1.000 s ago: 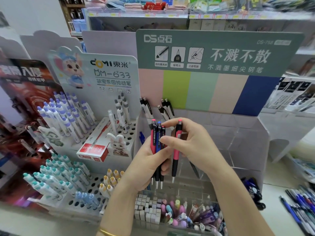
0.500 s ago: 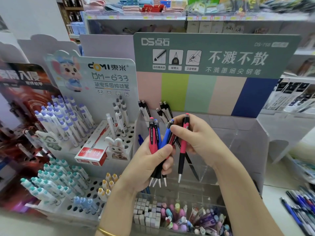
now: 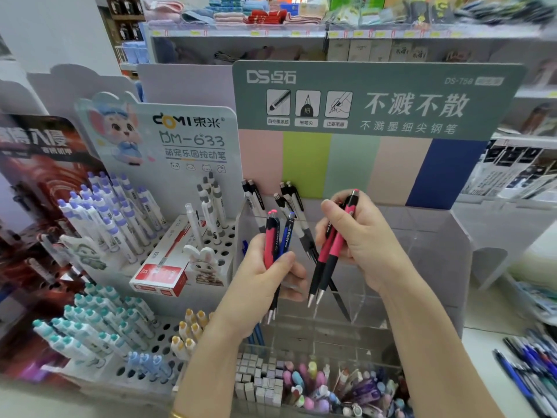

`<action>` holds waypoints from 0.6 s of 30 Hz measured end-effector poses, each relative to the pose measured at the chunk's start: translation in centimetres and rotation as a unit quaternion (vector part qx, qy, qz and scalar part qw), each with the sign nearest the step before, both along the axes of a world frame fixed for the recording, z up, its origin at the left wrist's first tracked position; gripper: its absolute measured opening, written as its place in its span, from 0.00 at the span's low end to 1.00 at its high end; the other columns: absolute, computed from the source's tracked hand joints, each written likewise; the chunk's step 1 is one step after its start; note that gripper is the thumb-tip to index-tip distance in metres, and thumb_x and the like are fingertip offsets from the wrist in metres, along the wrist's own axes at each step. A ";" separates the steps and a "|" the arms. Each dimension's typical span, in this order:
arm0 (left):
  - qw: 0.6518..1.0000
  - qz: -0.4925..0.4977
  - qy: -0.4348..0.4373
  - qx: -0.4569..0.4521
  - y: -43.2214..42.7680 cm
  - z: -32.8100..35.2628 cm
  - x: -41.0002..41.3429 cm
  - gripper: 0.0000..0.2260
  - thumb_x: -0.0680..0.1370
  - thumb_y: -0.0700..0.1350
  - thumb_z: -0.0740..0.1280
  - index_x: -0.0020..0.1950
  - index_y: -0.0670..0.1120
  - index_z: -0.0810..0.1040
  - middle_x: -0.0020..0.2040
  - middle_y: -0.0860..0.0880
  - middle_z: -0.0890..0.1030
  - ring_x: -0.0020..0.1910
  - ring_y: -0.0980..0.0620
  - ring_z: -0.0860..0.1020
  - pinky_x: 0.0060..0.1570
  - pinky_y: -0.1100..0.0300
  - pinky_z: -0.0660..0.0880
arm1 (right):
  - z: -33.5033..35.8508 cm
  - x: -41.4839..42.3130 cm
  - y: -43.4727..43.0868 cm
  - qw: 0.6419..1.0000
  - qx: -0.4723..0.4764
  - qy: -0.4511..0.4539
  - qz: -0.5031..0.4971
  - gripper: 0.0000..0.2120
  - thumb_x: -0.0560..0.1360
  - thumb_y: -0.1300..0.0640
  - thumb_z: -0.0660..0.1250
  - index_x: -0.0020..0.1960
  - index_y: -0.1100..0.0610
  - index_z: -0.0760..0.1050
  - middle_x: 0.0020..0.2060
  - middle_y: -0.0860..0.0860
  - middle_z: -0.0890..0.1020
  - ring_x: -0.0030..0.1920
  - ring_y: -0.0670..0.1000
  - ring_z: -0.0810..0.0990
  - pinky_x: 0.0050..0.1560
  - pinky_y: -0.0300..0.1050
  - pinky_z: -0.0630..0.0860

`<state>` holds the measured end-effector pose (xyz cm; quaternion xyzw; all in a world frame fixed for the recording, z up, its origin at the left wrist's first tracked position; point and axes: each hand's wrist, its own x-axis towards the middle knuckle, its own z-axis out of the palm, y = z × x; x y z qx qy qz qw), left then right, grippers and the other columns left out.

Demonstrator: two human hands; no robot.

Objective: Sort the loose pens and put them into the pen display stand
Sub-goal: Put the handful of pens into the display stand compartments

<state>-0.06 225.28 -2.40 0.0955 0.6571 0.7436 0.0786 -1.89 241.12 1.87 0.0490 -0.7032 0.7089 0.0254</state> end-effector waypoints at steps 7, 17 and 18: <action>1.000 0.016 -0.003 -0.010 0.2 -0.2 -0.3 0.03 0.81 0.42 0.62 0.53 0.45 0.69 0.31 0.51 0.72 0.25 0.54 0.66 0.25 0.60 0.66 | 2.5 -1.5 1.0 0.934 0.054 0.313 -0.165 0.06 0.80 0.61 0.60 0.50 0.51 0.65 0.39 0.59 0.76 0.35 0.50 0.79 0.32 0.36 0.74; 0.999 -0.025 -0.030 0.014 1.1 -0.2 0.0 0.05 0.81 0.40 0.61 0.57 0.43 0.72 0.32 0.51 0.75 0.27 0.53 0.69 0.26 0.60 0.68 | 0.5 -5.0 1.4 0.865 0.457 0.116 -0.174 0.13 0.76 0.54 0.67 0.47 0.58 0.63 0.41 0.55 0.74 0.42 0.59 0.72 0.39 0.49 0.69; 0.999 -0.028 -0.029 0.012 1.1 -0.2 0.0 0.05 0.81 0.39 0.61 0.57 0.43 0.72 0.33 0.50 0.75 0.27 0.53 0.70 0.27 0.59 0.69 | 0.3 -5.1 1.4 0.857 0.476 0.102 -0.170 0.14 0.76 0.54 0.67 0.47 0.58 0.62 0.40 0.54 0.73 0.41 0.58 0.71 0.38 0.47 0.67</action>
